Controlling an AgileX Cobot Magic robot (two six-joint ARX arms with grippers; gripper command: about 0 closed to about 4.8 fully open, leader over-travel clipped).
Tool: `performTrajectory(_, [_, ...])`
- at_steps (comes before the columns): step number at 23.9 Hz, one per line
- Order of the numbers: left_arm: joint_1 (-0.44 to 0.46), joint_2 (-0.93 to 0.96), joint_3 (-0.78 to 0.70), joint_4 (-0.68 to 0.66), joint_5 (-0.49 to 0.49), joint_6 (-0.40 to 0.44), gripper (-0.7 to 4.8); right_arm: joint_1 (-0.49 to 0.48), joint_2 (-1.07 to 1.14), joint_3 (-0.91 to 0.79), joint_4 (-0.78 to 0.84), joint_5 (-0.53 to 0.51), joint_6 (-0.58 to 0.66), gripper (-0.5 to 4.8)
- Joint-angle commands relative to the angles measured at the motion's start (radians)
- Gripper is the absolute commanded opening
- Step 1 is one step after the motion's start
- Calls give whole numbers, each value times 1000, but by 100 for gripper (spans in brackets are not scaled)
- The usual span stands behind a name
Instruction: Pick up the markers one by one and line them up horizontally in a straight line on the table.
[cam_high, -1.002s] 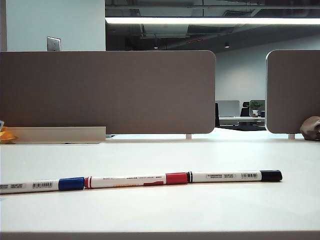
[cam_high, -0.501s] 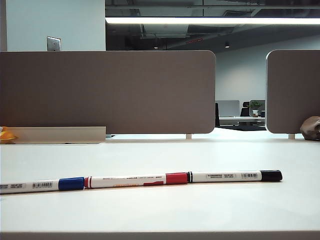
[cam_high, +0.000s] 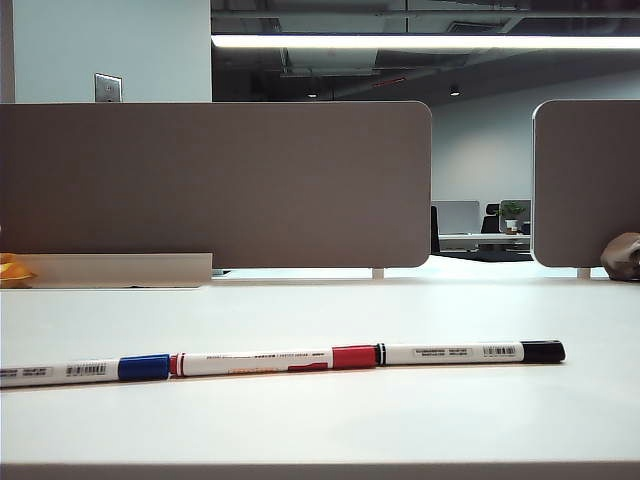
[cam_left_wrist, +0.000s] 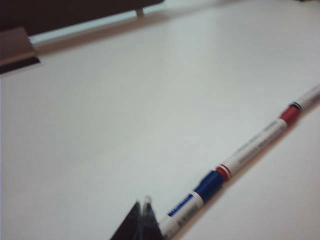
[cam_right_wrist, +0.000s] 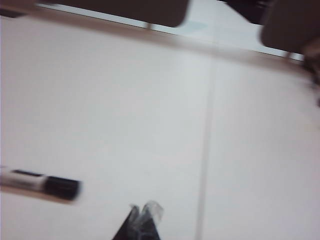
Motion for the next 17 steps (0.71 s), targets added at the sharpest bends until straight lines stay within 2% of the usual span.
performTrajectory(1, [54, -48, 1, -2, 5, -3, 4, -106, 0, -7, 5, 2, 5, 0])
performTrajectory(5, [136, -49, 1, -1, 4, -3, 3, -183, 0, -7, 5, 2, 5, 0])
performTrajectory(15, [272, -49, 1, -1, 4, -3, 4, -161, 0, -7, 5, 1, 5, 0])
performTrajectory(17, [274, -49, 1, -1, 4, -3, 3, -161, 0, -7, 5, 2, 5, 0])
